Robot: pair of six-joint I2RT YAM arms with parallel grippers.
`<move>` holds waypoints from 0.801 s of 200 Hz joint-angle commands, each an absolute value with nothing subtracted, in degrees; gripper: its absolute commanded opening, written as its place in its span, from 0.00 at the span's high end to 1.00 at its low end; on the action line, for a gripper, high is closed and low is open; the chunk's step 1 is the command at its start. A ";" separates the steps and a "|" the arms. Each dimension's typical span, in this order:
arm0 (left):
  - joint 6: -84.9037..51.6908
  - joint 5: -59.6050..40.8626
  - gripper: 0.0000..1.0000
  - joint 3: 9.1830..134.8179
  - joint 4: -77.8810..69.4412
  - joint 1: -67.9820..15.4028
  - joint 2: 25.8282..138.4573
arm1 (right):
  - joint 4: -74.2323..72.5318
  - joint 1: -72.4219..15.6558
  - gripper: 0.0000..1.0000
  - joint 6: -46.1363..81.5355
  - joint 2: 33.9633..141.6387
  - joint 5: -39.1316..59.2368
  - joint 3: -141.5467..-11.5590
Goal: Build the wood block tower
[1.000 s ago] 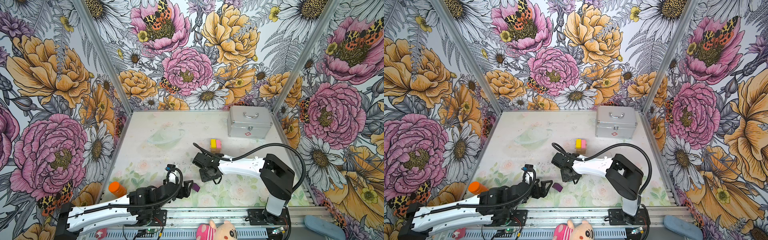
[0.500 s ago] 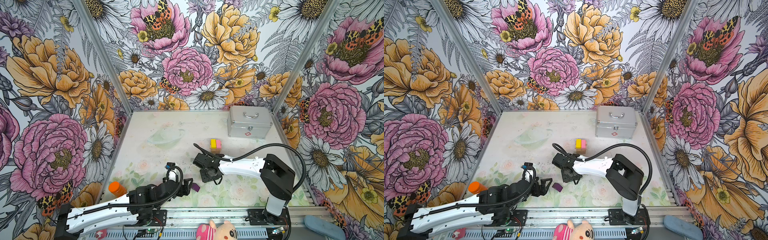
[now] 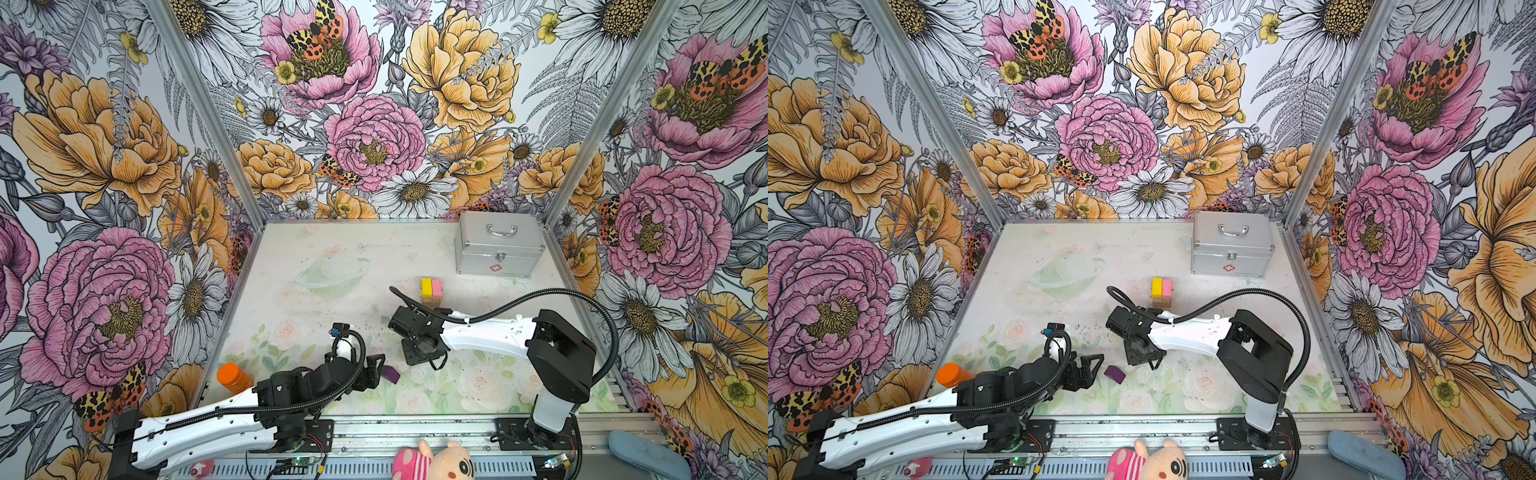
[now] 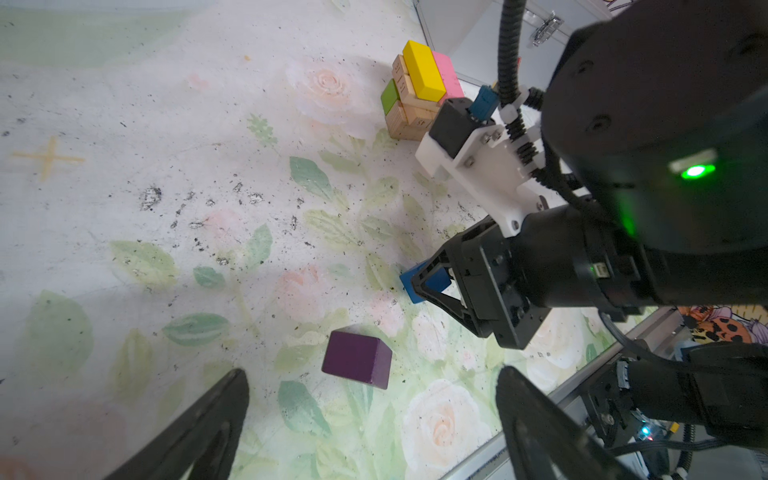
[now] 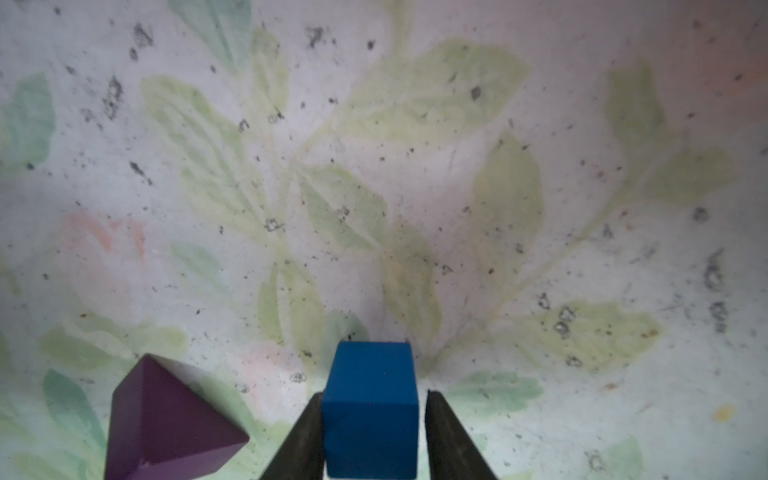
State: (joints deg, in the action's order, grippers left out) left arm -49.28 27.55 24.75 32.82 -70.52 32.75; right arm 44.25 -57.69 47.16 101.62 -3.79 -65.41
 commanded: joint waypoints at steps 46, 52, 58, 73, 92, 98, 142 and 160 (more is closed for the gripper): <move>-47.81 26.27 0.06 26.78 33.02 -69.53 33.71 | 43.93 -57.26 0.67 47.81 99.44 -4.74 -64.59; -47.80 26.23 0.06 26.82 32.96 -69.48 33.66 | 43.95 -57.17 0.67 47.77 99.26 -4.75 -64.59; -47.80 26.35 0.06 26.81 32.95 -69.46 33.68 | 43.93 -57.05 0.67 47.74 99.09 -4.69 -64.60; -47.73 26.17 0.06 26.98 32.98 -69.11 33.84 | 43.95 -56.91 0.68 47.58 98.68 -4.60 -64.45; -47.46 26.10 0.06 27.16 33.01 -68.84 34.03 | 44.03 -56.44 0.68 47.62 98.05 -4.61 -64.17; -47.38 25.97 0.06 27.24 32.97 -68.74 34.10 | 44.14 -56.28 0.69 47.46 97.92 -4.63 -64.08; -46.50 25.56 0.05 28.11 32.92 -68.00 34.49 | 44.64 -55.40 0.70 47.15 96.05 -4.74 -64.00; -46.06 25.40 0.05 28.55 32.87 -67.53 34.85 | 45.42 -54.80 0.70 46.76 95.01 -5.02 -64.27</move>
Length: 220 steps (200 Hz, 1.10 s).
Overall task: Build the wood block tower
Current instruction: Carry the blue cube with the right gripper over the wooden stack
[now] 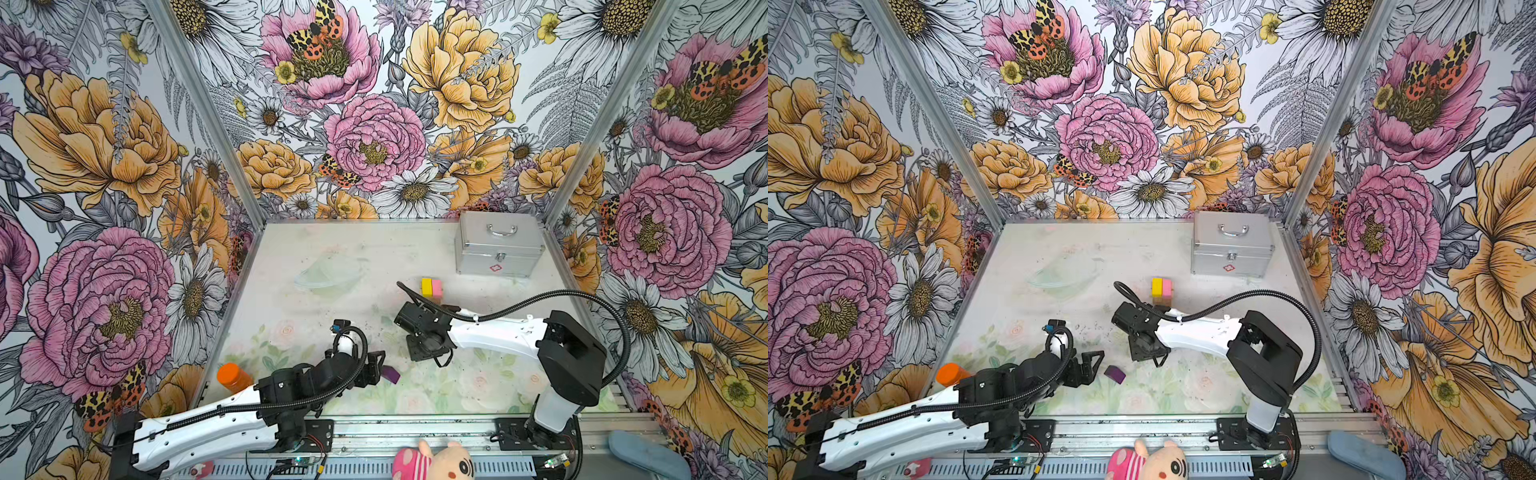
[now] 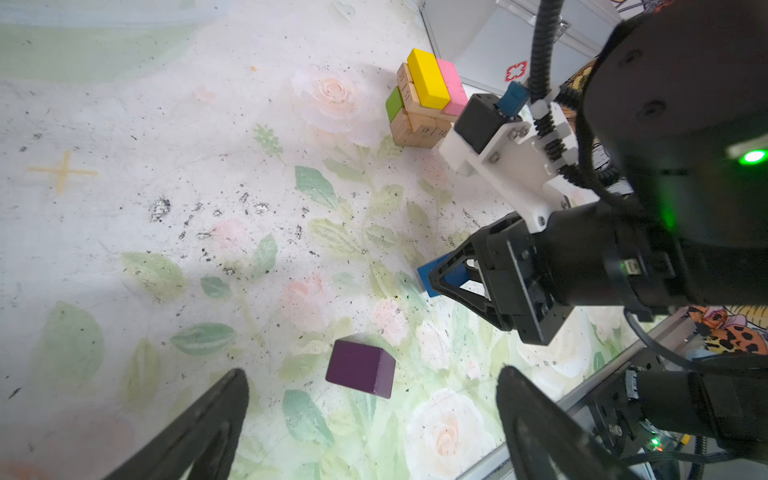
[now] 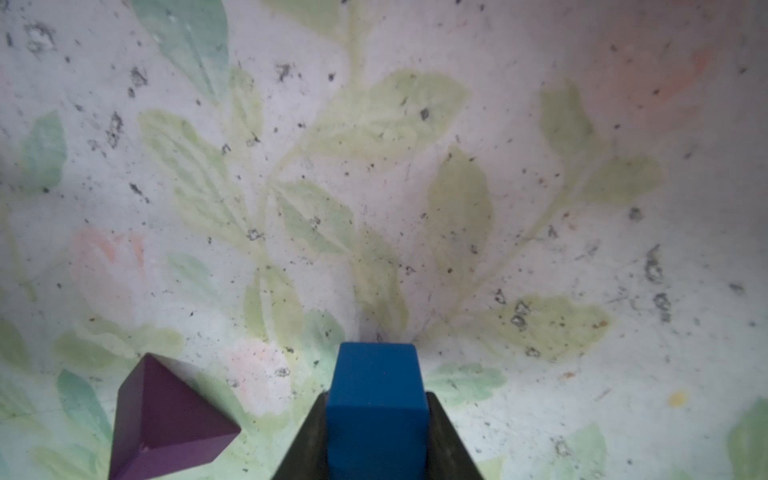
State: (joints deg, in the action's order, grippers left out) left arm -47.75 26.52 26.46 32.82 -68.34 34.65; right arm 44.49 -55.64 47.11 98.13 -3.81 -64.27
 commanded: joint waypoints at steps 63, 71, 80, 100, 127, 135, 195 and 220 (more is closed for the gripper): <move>-43.19 23.15 0.05 30.40 32.10 -64.04 36.26 | 49.50 -51.14 0.71 44.33 91.28 -6.03 -67.50; -42.59 22.35 0.05 30.70 31.78 -63.10 36.60 | 50.27 -50.50 0.71 43.90 90.92 -6.23 -68.24; -41.97 21.43 0.05 31.06 31.60 -61.93 37.18 | 51.06 -49.67 0.71 43.29 90.62 -6.39 -69.17; -40.47 19.24 0.05 32.03 30.89 -59.48 38.36 | 52.67 -47.88 0.71 42.09 90.16 -6.59 -71.27; -38.40 16.68 0.05 33.42 29.98 -56.22 40.21 | 54.29 -45.73 0.71 40.54 90.26 -6.46 -73.96; -37.79 15.78 0.05 33.86 29.70 -55.31 40.84 | 54.69 -44.51 0.71 40.05 90.56 -6.42 -74.88; -33.28 9.03 0.04 37.15 27.74 -48.06 46.24 | 56.86 -39.47 0.71 36.59 95.42 -4.94 -82.15; -31.72 6.56 0.04 38.28 26.82 -45.40 48.51 | 57.61 -38.04 0.71 35.35 97.90 -4.23 -85.37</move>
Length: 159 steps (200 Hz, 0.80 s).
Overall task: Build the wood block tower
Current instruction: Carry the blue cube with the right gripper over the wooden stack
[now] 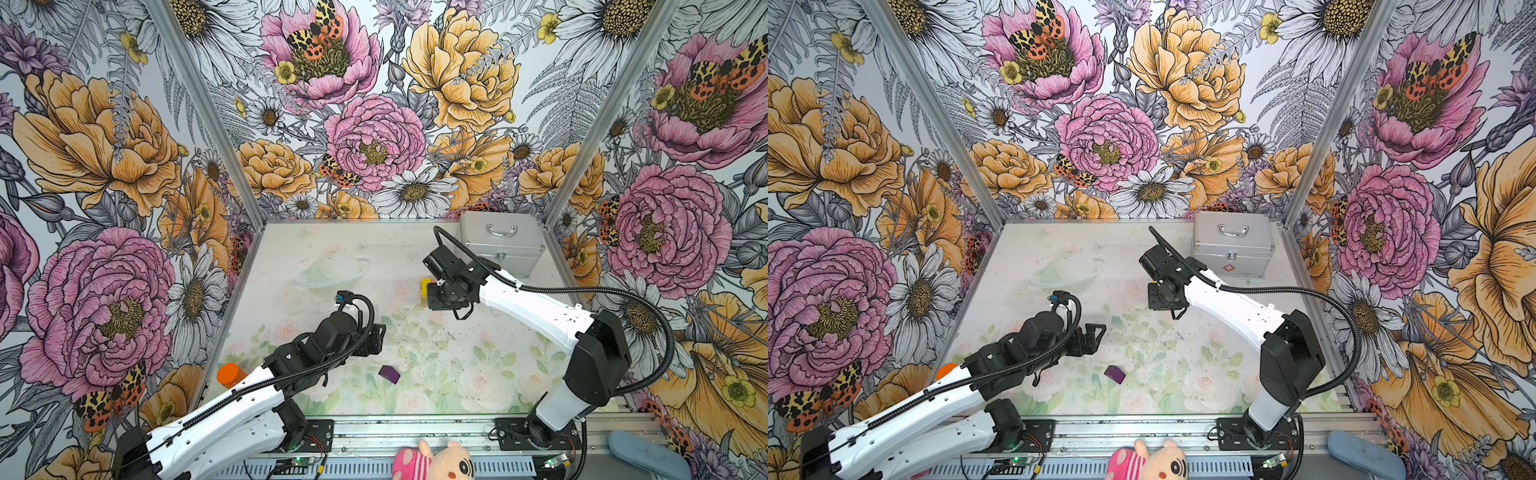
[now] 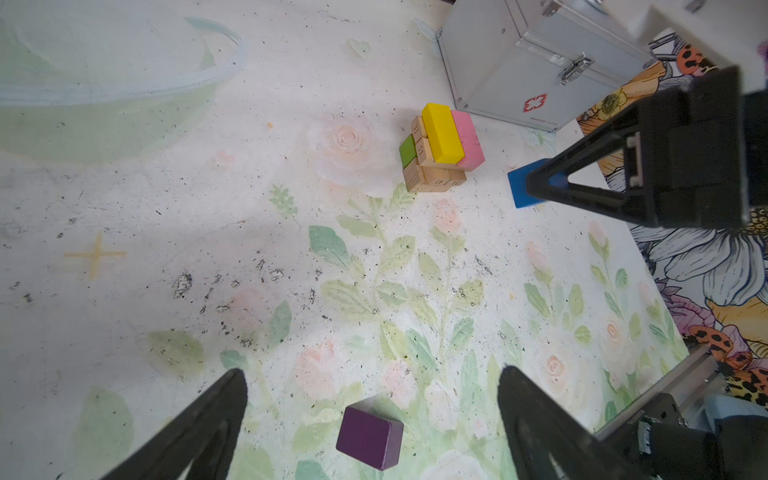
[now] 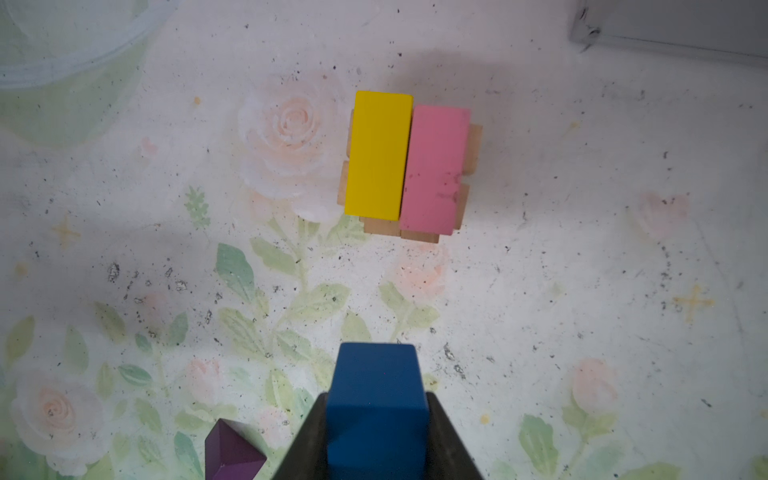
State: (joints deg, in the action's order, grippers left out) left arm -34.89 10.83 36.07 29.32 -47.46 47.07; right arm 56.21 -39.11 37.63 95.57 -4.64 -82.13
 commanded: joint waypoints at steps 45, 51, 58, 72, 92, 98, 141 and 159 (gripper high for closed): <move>-29.68 3.57 0.04 40.47 25.54 -41.82 52.21 | 58.86 -36.15 0.71 33.71 101.54 -3.52 -90.09; -29.41 3.37 0.04 40.74 25.46 -41.53 52.61 | 59.09 -36.04 0.71 33.55 101.97 -3.51 -90.67; -29.18 3.06 0.04 40.99 25.33 -41.13 53.01 | 59.31 -35.89 0.71 33.25 102.35 -3.52 -91.39; -28.87 2.43 0.04 41.29 24.87 -40.60 53.67 | 59.69 -35.63 0.71 32.94 102.98 -3.52 -92.35; -28.67 1.78 0.04 41.39 24.31 -39.95 54.31 | 60.03 -35.17 0.71 32.55 103.69 -3.43 -93.27; -28.64 1.73 0.04 41.33 24.26 -39.83 54.45 | 60.07 -35.07 0.71 32.49 103.86 -3.30 -93.55; -28.20 0.73 0.04 41.37 23.56 -38.61 55.08 | 60.62 -34.30 0.71 31.83 105.49 -2.90 -95.49; -28.02 0.29 0.04 41.40 23.30 -38.14 55.35 | 60.91 -34.04 0.71 31.65 106.19 -2.82 -96.38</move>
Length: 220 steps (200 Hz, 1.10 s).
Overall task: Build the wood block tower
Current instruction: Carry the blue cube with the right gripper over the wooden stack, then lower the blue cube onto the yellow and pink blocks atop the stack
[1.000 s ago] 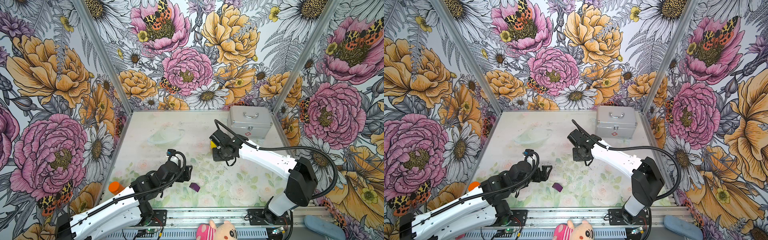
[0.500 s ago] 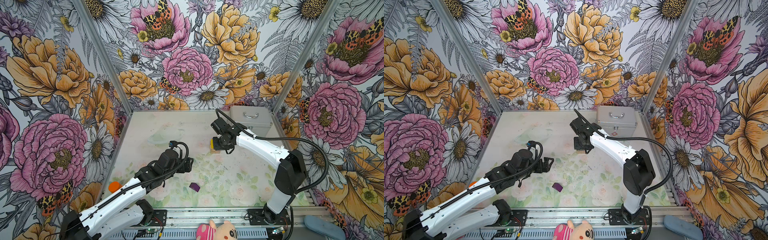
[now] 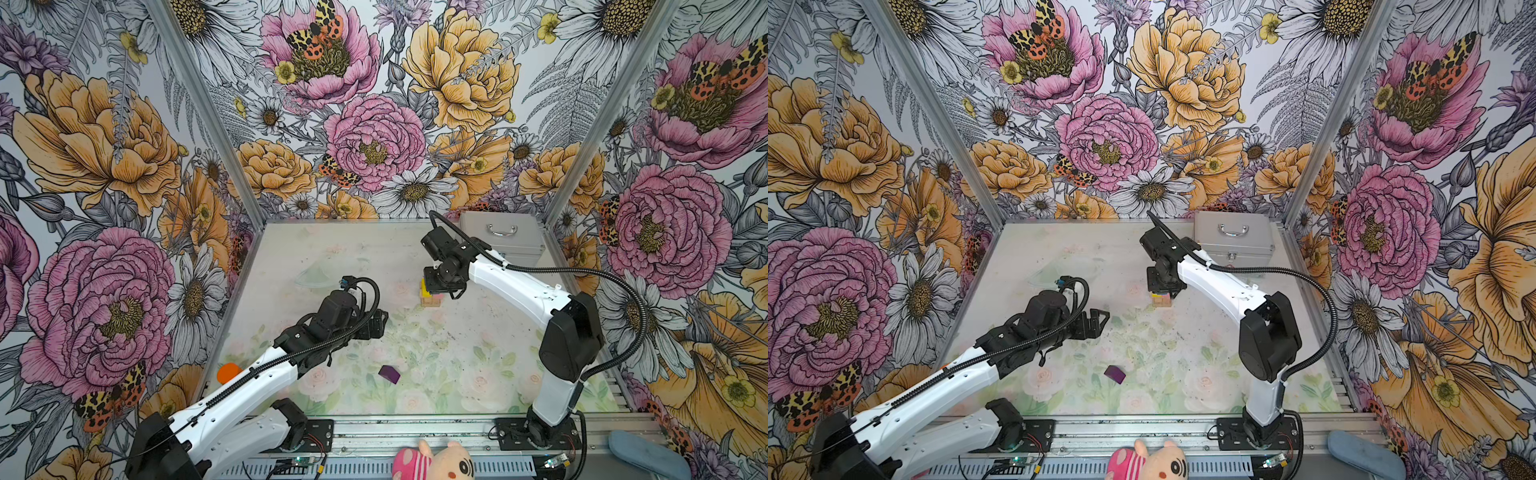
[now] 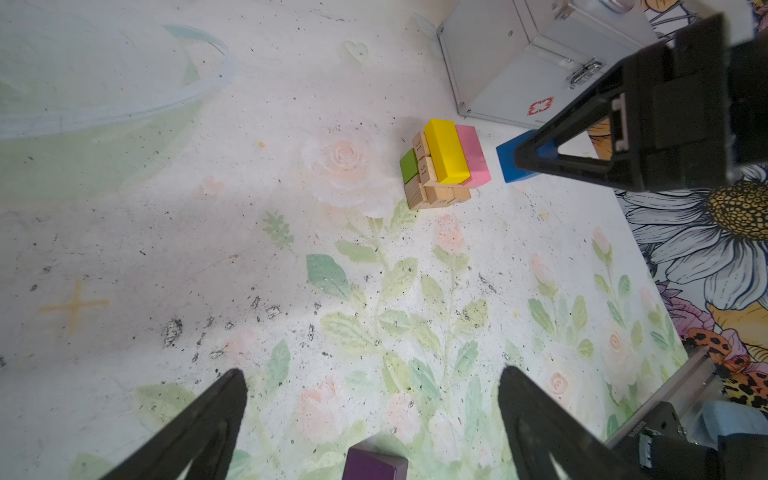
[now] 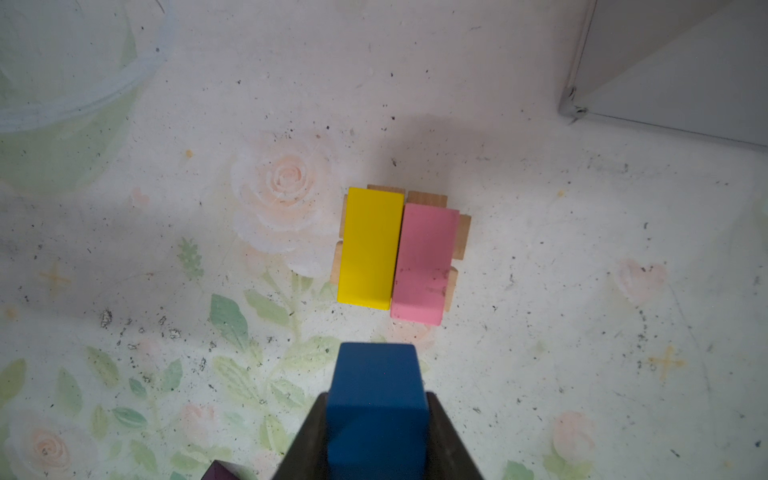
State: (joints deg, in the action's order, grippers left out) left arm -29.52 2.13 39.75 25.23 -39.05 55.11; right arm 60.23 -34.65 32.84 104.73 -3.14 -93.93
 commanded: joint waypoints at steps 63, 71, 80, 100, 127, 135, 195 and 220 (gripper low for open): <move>-27.08 -1.06 0.04 41.57 22.58 -36.31 56.41 | 61.08 -33.01 0.71 31.20 109.80 -2.15 -98.88; -26.90 -1.31 0.04 41.57 22.59 -36.13 56.42 | 61.13 -32.81 0.71 31.16 110.25 -2.12 -99.20; -26.82 -1.56 0.04 41.62 22.57 -35.83 56.47 | 61.17 -32.70 0.71 31.13 110.55 -2.11 -99.56; -26.55 -2.08 0.04 41.73 22.58 -35.17 56.67 | 61.17 -32.44 0.71 30.95 111.51 -2.01 -100.08; -26.46 -2.29 0.04 41.75 22.41 -34.61 57.09 | 61.35 -32.08 0.71 30.69 112.73 -1.85 -101.13; -26.45 -2.44 0.04 41.79 22.24 -34.50 57.19 | 61.45 -32.00 0.71 30.62 113.01 -1.97 -101.38; -26.19 -2.81 0.04 41.92 21.94 -33.95 57.96 | 62.27 -31.51 0.71 30.66 114.61 -2.97 -103.00; -26.11 -3.00 0.04 41.89 21.79 -33.82 58.07 | 62.57 -31.38 0.71 30.98 114.96 -3.14 -103.31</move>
